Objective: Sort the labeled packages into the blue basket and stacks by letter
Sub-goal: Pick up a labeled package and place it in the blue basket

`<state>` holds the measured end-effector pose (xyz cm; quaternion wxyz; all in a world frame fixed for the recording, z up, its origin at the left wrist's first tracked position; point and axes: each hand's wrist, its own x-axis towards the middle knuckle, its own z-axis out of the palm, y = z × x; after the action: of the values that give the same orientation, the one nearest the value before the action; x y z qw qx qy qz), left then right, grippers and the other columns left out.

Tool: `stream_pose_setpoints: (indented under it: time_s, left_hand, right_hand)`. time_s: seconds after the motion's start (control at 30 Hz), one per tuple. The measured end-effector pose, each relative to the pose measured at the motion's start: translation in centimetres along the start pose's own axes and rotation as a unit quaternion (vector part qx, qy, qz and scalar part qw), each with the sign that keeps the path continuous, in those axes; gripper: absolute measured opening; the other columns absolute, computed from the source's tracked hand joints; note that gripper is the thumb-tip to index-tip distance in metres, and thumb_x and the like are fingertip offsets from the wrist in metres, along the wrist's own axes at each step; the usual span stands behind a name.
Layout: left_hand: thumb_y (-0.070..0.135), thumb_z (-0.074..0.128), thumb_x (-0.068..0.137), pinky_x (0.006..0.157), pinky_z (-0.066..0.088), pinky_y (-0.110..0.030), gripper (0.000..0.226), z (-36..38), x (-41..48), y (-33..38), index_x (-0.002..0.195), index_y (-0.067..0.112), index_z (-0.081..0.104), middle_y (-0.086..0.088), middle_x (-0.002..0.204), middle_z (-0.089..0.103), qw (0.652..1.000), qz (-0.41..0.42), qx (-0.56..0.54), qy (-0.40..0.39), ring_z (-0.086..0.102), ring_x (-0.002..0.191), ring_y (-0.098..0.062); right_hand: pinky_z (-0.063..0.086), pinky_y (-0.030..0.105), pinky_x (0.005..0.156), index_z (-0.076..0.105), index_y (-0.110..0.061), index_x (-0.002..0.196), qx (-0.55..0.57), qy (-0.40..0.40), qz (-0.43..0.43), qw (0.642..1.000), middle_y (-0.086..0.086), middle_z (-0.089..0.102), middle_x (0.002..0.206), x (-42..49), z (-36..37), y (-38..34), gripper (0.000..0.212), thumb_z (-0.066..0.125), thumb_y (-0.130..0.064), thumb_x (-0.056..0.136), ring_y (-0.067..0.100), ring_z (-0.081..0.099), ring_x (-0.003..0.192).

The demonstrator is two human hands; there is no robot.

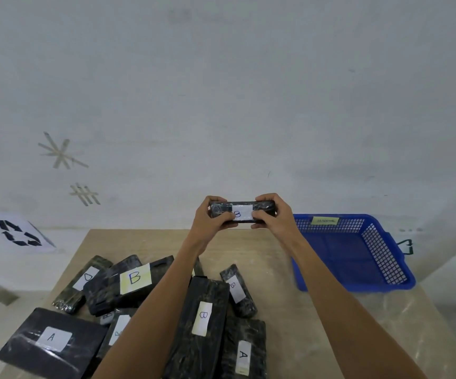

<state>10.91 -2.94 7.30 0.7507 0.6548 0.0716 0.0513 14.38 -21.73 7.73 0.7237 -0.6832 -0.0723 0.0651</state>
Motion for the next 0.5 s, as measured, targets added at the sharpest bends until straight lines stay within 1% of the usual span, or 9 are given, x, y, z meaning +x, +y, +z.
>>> stream_pose_setpoints:
  time_s: [0.1,0.2,0.33,0.5]
  left_hand:
    - [-0.008,0.074,0.084,0.076,0.063,-0.037,0.036,0.53,-0.06,0.21,0.114,0.001,0.055,-0.020,0.100,0.065,1.000,0.013,0.012,0.006,0.073,0.080,-0.022]
    - [-0.007,0.074,0.085,0.076,0.063,-0.036,0.036,0.83,-0.13,0.47,0.115,0.000,0.055,-0.020,0.101,0.065,1.000,0.015,0.015,0.003,0.073,0.079,-0.020]
    - [-0.006,0.074,0.085,0.079,0.063,-0.038,0.035,0.84,-0.28,0.60,0.113,0.002,0.055,-0.021,0.105,0.065,1.000,0.009,0.009,-0.002,0.073,0.083,-0.023]
    - [-0.007,0.074,0.085,0.077,0.063,-0.036,0.035,0.81,-0.24,0.66,0.113,0.003,0.055,-0.022,0.105,0.065,1.000,0.008,0.011,-0.002,0.073,0.084,-0.025]
  right_hand:
    - [0.062,0.034,0.066,0.064,-0.006,0.109,0.000,0.017,-0.006,1.000,0.009,0.064,0.102,-0.13,-0.15,-0.14,0.028,0.071,0.007,0.085,0.019,0.070,0.083]
    - [0.062,0.034,0.066,0.064,-0.007,0.108,0.003,0.025,-0.012,1.000,0.011,0.065,0.103,-0.15,-0.34,-0.21,0.028,0.073,0.006,0.085,0.020,0.071,0.084]
    - [0.063,0.035,0.069,0.064,-0.005,0.110,0.002,0.011,-0.013,1.000,0.013,0.066,0.103,-0.23,-0.53,-0.45,0.030,0.072,0.007,0.084,0.021,0.071,0.084]
    - [0.063,0.035,0.066,0.064,-0.005,0.109,0.003,0.018,-0.024,1.000,0.013,0.066,0.100,-0.12,-0.41,-0.27,0.030,0.074,0.008,0.083,0.020,0.071,0.082]
